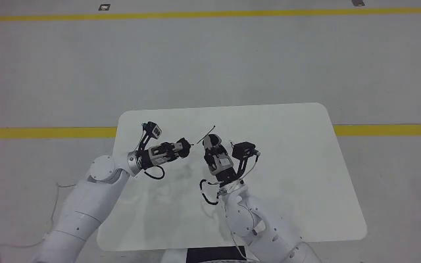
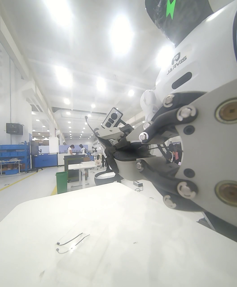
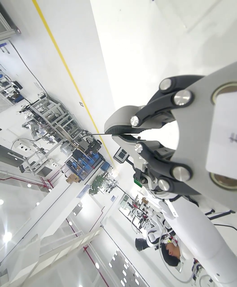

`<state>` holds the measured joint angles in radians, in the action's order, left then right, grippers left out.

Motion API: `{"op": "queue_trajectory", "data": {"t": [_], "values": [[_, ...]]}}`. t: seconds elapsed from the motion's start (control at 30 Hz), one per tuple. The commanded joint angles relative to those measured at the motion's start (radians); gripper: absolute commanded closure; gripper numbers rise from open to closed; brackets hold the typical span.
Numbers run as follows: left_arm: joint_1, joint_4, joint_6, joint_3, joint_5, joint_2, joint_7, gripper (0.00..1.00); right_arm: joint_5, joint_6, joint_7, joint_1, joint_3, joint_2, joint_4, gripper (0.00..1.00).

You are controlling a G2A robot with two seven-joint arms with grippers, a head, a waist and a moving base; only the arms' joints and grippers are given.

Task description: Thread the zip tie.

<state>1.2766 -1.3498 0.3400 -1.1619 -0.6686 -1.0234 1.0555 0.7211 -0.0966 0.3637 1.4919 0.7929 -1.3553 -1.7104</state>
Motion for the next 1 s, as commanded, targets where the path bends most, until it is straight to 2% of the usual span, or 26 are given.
{"op": "queue_trajectory", "data": {"t": [0.0, 0.3, 0.97], "values": [[0.0, 0.0, 0.0, 0.0, 0.0, 0.0, 0.0, 1.0, -0.001, -0.003, 0.001, -0.005, -0.003, -0.005, 0.008, 1.0], [0.0, 0.0, 0.0, 0.0, 0.0, 0.0, 0.0, 1.0, 0.002, -0.002, 0.0, -0.014, -0.007, -0.022, 0.029, 1.0], [0.0, 0.0, 0.0, 0.0, 0.0, 0.0, 0.0, 1.0, 0.033, 0.015, -0.023, 0.007, 0.013, -0.039, 0.025, 1.0]]}}
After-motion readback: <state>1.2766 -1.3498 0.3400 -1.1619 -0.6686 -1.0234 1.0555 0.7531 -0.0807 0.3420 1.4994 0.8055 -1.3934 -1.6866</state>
